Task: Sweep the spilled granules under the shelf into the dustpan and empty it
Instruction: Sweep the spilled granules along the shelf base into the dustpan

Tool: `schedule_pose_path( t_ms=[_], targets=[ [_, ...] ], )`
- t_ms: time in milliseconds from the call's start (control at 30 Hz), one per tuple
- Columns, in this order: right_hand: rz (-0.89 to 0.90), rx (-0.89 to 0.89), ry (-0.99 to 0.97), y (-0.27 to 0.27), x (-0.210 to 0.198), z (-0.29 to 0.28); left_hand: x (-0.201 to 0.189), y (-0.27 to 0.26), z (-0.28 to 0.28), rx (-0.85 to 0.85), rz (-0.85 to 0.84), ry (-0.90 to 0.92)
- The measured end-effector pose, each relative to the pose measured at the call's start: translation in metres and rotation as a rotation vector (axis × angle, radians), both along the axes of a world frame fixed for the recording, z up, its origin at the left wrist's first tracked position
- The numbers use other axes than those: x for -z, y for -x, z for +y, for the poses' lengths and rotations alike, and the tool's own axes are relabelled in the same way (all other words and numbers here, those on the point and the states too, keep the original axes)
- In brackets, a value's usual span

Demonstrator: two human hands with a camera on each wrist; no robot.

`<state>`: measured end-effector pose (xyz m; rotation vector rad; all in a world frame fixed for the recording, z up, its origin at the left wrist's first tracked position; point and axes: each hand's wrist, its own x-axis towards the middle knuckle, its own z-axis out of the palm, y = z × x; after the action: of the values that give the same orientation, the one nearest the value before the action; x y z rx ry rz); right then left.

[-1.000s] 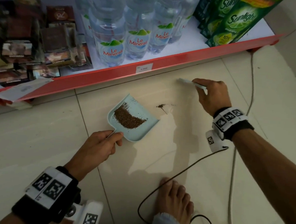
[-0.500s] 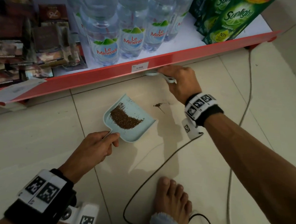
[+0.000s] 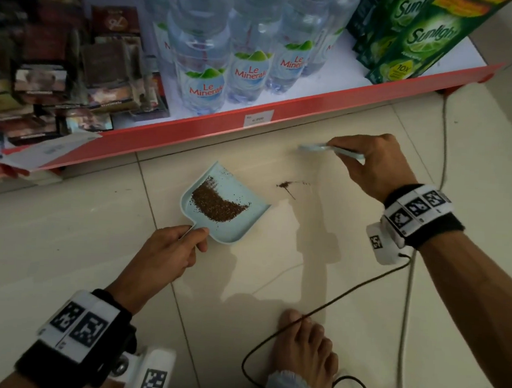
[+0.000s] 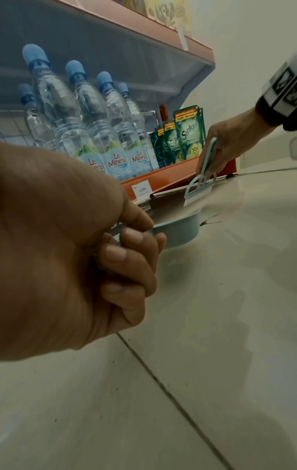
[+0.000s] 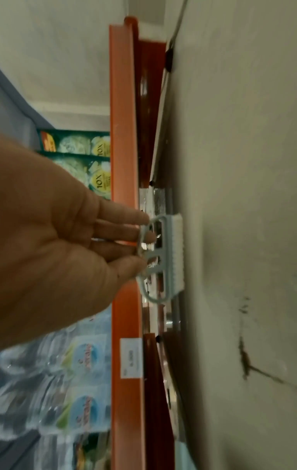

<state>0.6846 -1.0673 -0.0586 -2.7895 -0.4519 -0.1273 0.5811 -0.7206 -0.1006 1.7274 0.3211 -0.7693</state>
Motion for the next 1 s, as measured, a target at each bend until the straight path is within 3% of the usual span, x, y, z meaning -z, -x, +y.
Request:
schedule_pose_path(
  t_ms=[100, 200, 267, 367, 433, 533, 633, 733, 900, 1000],
  targets=[
    [0.094, 0.185, 0.090, 0.008, 0.015, 0.005, -0.002, -0.002, -0.005, 0.021, -0.005, 0.010],
    [0.162, 0.159, 0.045, 0.032, 0.025, 0.019, -0.003, -0.004, -0.008, 0.041, -0.018, 0.022],
    [0.128, 0.114, -0.027, 0.049, 0.023, 0.028, -0.003, -0.004, -0.008, 0.032, -0.021, 0.018],
    [-0.037, 0.200, -0.101, 0.055, 0.020, 0.024, 0.002, -0.002, -0.006, 0.012, -0.008, 0.009],
    [-0.058, 0.341, -0.020, 0.052, 0.018, 0.017, 0.006, 0.001, -0.005, 0.021, -0.009, 0.004],
    [0.089, 0.501, 0.119, 0.051, 0.021, 0.020, 0.012, 0.007, -0.005, 0.046, -0.018, 0.000],
    [0.199, 0.390, 0.060, 0.062, 0.025, 0.050, 0.016, 0.010, -0.006, 0.037, -0.005, -0.019],
    [0.196, 0.262, 0.021, 0.076, 0.024, 0.077, 0.018, 0.012, -0.006, 0.041, -0.005, -0.019],
    [-0.011, 0.311, 0.030, 0.057, 0.010, 0.074, 0.016, 0.015, -0.002, 0.042, -0.018, -0.008],
    [-0.012, 0.359, 0.094, 0.027, 0.011, 0.061, 0.017, 0.016, 0.000, 0.040, -0.027, -0.008]
  ],
)
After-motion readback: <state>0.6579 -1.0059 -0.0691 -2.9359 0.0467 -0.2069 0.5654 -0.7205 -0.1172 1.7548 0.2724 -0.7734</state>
